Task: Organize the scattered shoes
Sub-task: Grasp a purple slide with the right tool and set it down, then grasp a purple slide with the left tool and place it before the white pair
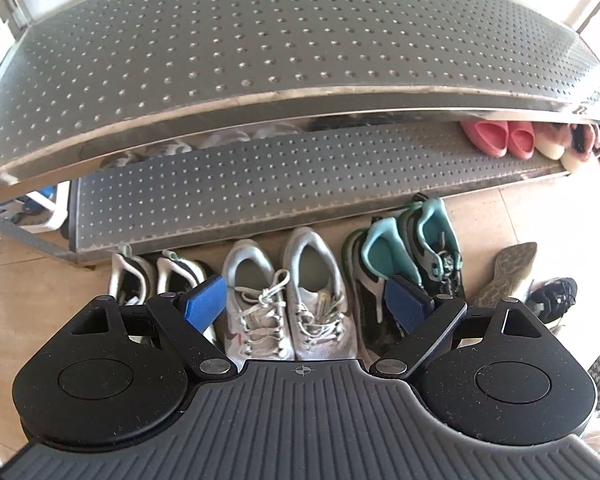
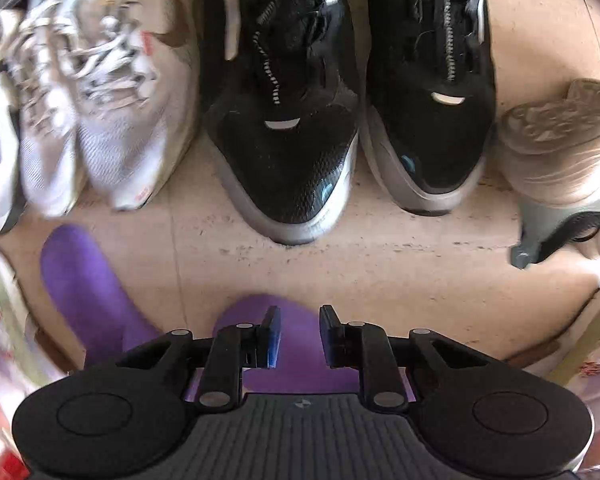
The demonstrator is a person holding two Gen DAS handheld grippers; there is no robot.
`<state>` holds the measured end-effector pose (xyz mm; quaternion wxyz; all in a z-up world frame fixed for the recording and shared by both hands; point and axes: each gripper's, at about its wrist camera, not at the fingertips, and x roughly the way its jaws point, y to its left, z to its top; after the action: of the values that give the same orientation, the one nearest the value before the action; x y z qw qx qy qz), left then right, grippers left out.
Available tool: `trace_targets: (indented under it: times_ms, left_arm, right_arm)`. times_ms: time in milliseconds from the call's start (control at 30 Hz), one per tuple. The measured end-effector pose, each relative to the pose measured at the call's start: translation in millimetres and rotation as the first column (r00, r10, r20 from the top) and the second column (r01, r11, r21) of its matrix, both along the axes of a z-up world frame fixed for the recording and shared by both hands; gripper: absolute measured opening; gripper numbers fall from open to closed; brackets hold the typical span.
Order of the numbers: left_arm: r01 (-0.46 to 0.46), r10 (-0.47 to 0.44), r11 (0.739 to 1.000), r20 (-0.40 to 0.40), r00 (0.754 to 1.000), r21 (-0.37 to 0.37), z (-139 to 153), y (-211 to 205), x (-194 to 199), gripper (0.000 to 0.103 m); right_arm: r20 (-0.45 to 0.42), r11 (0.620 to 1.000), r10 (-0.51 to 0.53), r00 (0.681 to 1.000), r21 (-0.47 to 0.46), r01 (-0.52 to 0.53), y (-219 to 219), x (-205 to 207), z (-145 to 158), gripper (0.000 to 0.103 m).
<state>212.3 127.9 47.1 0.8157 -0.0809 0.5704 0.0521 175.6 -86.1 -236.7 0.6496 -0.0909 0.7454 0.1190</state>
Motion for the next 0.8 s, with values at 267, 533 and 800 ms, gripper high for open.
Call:
trace_targets:
  times_ms: [267,533,800]
  left_arm:
    - [-0.015,0.015,1.000,0.006,1.000,0.015,1,7,0,0.090]
    - [0.110,-0.105,0.984,-0.041,0.994,0.138,-16,-8,-18,0.090]
    - [0.263,-0.243,0.951,-0.130,0.961,0.164,-42,-43,-78,0.090]
  right_arm:
    - [0.151,1.000,-0.008,0.988,0.029,0.003,15,-1,17,0.022]
    - [0.167,0.994,-0.061,0.984,0.101,0.044,-14,2,131,0.085]
    - [0.231,0.810,-0.397,0.889,0.543,0.221,-99,-104,238,0.101]
